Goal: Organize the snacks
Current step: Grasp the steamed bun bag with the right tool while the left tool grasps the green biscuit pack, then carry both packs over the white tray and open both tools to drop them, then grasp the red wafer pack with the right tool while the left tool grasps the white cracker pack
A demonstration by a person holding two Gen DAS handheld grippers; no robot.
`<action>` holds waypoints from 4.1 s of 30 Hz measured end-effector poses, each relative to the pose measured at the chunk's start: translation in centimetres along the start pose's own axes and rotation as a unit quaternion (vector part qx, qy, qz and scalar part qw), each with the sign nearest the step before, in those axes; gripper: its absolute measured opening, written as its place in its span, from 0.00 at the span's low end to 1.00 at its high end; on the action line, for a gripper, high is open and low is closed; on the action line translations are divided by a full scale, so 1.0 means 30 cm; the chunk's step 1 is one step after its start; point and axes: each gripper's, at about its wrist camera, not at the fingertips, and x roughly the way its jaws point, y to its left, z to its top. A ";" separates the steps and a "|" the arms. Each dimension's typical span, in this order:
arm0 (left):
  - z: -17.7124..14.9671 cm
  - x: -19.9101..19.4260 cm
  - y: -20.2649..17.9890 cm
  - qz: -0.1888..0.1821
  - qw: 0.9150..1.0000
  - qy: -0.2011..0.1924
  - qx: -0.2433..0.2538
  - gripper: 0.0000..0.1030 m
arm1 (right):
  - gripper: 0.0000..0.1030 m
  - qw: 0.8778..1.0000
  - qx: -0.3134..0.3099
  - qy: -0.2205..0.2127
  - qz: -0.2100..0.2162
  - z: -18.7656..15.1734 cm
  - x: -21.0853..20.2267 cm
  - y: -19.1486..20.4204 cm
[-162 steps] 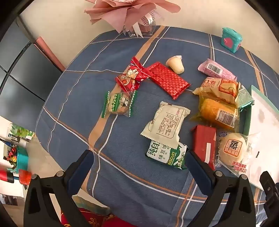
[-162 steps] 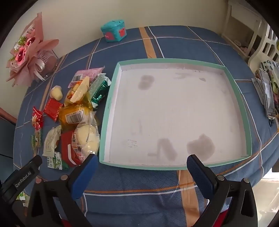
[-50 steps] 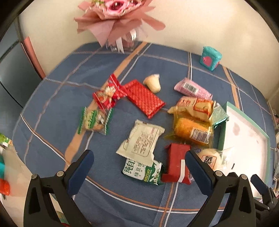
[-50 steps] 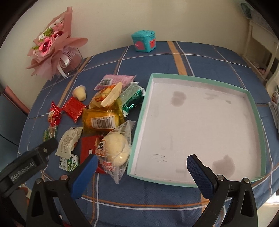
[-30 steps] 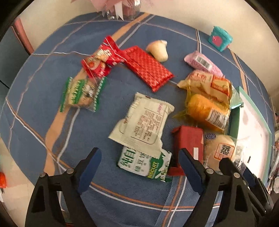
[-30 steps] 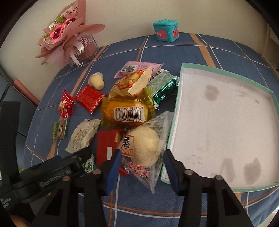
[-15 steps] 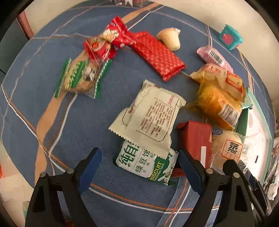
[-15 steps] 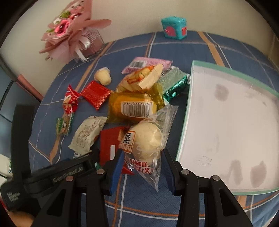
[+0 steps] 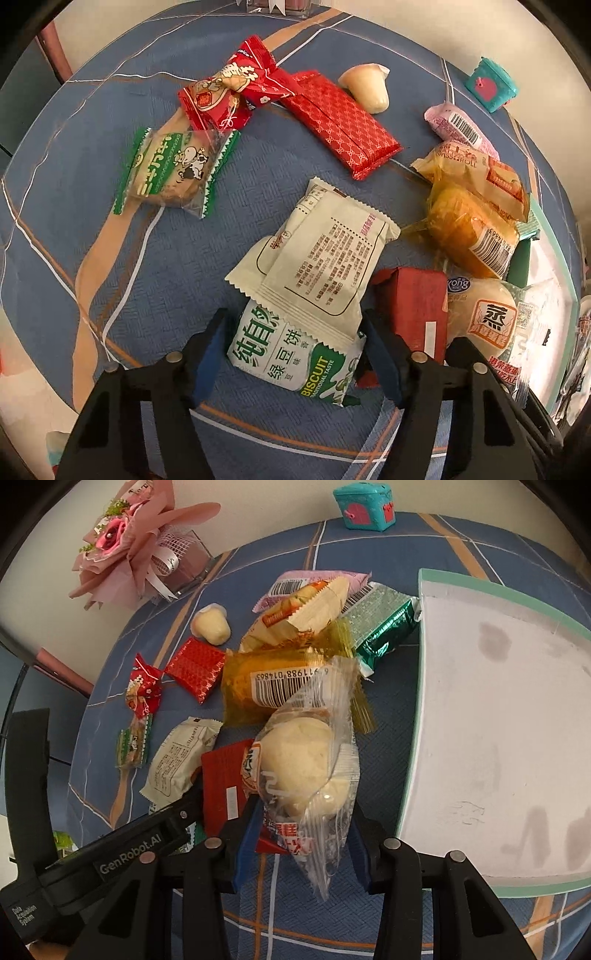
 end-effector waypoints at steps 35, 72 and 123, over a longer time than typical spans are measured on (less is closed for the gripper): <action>-0.003 -0.365 0.068 -0.071 0.992 -0.103 -0.016 0.66 | 0.21 0.996 -0.002 -0.086 0.035 0.025 -0.224 -0.007; -0.046 -0.260 -0.734 -0.104 0.961 -0.120 0.225 0.66 | 0.21 0.964 0.190 -0.166 -0.088 0.127 -0.466 -0.657; 0.021 -0.229 -0.395 -0.007 0.990 -0.071 0.121 0.93 | 1.00 0.978 0.088 -0.056 -0.183 0.110 -0.322 -0.448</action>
